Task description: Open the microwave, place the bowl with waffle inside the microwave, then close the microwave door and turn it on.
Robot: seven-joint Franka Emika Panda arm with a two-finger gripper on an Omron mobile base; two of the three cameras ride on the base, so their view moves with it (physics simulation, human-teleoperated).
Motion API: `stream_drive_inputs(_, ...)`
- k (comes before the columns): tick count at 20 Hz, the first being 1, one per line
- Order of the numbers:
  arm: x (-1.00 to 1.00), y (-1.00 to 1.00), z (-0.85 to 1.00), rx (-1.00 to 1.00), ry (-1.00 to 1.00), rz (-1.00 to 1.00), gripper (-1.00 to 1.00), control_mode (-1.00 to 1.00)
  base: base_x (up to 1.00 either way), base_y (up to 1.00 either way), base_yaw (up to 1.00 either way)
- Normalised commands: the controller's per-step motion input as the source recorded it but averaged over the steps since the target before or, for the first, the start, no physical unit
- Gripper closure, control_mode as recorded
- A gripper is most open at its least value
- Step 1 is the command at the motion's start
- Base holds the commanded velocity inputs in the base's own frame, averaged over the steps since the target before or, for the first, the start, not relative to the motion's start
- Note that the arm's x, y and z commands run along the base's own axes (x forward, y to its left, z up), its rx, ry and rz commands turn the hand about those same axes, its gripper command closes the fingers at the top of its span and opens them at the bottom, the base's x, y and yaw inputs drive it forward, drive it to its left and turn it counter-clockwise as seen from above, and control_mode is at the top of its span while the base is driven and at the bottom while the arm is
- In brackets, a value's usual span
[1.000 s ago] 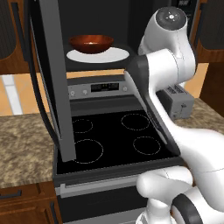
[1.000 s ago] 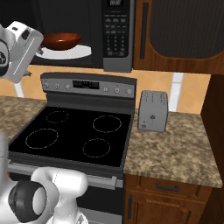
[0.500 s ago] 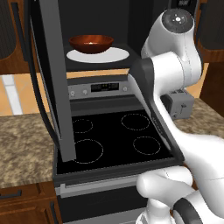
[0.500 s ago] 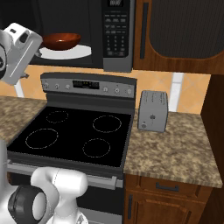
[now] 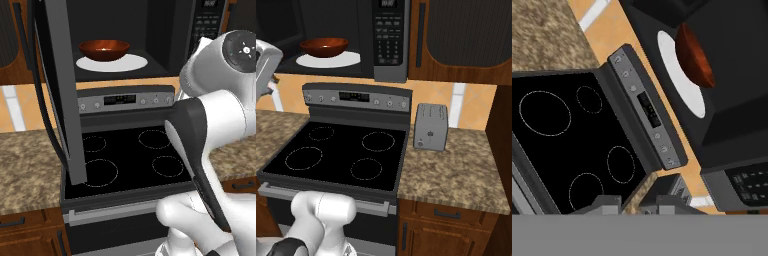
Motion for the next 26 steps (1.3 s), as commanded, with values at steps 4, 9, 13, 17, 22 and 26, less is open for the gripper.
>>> stream_drive_inputs(4,-0.87,0.03,-0.03,0.00,-0.13,0.00,1.00,-1.00,0.00,0.00,0.00)
stream_drive_inputs(9,-0.80,0.08,-0.26,0.00,-0.24,0.00,1.00,-1.00,0.00,0.00,0.00)
stream_drive_inputs(13,-0.06,0.06,-0.83,0.00,-0.12,0.00,1.00,-1.00,0.00,0.00,0.00)
stream_drive_inputs(17,-0.10,0.00,-0.64,0.00,-0.12,0.00,1.00,-1.00,0.00,0.00,0.00)
stream_drive_inputs(22,-0.22,0.10,-0.52,0.00,-0.10,0.00,1.00,-1.00,0.00,0.00,0.00)
stream_drive_inputs(26,-0.05,0.29,-0.46,-0.01,-0.01,-0.05,1.00,-1.00,0.00,0.00,0.00)
